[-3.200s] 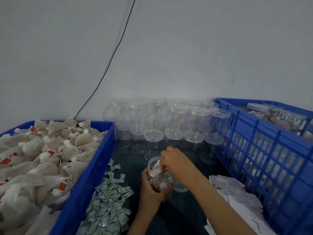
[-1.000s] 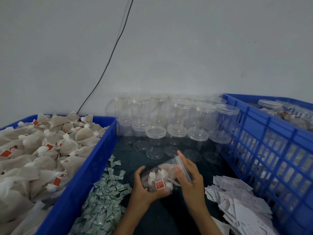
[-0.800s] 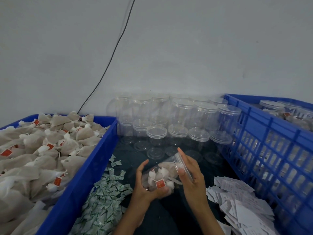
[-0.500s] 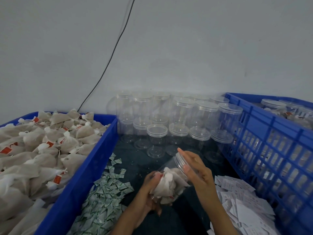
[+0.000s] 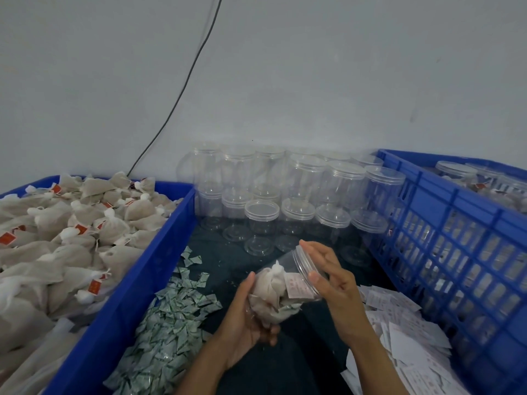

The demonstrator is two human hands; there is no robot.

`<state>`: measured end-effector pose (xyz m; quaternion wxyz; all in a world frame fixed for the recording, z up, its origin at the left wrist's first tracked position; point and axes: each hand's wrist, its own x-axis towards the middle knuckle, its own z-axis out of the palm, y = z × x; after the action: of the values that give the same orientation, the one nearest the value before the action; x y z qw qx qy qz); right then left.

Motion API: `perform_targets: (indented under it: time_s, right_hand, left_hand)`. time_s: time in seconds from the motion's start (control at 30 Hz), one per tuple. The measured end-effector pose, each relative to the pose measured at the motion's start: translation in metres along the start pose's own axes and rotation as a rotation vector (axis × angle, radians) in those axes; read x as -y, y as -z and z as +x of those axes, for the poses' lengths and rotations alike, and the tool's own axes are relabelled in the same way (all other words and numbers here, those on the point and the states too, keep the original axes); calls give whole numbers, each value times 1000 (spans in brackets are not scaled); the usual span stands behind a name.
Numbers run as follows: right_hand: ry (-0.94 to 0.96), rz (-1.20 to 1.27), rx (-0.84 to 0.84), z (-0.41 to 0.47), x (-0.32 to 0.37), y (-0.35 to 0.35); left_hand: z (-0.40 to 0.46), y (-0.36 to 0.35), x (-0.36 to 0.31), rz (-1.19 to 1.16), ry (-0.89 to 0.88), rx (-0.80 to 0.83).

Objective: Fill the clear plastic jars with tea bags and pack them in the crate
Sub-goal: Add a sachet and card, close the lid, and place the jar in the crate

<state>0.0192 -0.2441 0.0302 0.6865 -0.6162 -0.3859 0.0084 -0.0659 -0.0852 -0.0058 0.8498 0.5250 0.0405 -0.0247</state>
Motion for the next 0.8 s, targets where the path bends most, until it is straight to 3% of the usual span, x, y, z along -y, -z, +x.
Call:
perform_targets:
  time_s: [0.17,0.33,0.43,0.57,0.7,0.8]
  right_hand:
    - [-11,-73,-183,3,-2,-21]
    - [-76,-58,-252,1,-6,-26]
    - [5,-128,-217,-1,1,-24]
    - [150,-199,-18,-3,14,-17]
    - [154,-250,119,-1,18,-11]
    - [119,-242,94,3,18,-14]
  left_hand:
    - [2,-6,4,-36,-254,-180]
    - [3,-5,3,49,-424,-187]
    - [3,-7,0,-16,-331,-233]
    - [0,-5,-7,-126,-13,-136]
    - [0,5,-9,-178,110,-15]
    - [1,3,-6,-172,98,13]
